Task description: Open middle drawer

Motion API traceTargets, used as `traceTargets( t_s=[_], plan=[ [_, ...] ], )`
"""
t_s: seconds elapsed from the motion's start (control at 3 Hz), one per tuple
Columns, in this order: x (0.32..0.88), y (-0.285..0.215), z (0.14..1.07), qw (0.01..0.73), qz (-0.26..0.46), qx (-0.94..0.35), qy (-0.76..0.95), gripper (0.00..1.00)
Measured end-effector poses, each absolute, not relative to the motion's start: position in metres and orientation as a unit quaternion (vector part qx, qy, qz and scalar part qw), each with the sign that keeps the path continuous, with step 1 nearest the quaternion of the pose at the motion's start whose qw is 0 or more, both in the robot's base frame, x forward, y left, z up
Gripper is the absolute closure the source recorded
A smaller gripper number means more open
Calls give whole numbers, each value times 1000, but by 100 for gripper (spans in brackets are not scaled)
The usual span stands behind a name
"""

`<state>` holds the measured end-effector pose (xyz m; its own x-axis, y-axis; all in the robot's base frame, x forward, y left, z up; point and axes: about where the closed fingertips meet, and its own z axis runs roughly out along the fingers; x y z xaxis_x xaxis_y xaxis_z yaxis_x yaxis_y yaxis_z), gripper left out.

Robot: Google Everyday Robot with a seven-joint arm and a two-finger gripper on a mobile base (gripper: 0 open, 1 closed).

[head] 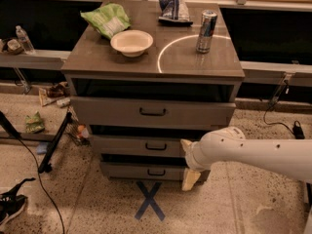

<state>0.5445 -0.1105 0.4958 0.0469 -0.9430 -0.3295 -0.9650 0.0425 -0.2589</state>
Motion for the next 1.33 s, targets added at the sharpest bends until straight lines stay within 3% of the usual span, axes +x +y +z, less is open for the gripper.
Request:
traceTargets(
  t_s=[1.0, 1.33],
  plan=[
    [613, -106, 442, 211, -40, -744, 632, 0],
    [633, -101, 428, 207, -48, -752, 624, 8]
  ],
)
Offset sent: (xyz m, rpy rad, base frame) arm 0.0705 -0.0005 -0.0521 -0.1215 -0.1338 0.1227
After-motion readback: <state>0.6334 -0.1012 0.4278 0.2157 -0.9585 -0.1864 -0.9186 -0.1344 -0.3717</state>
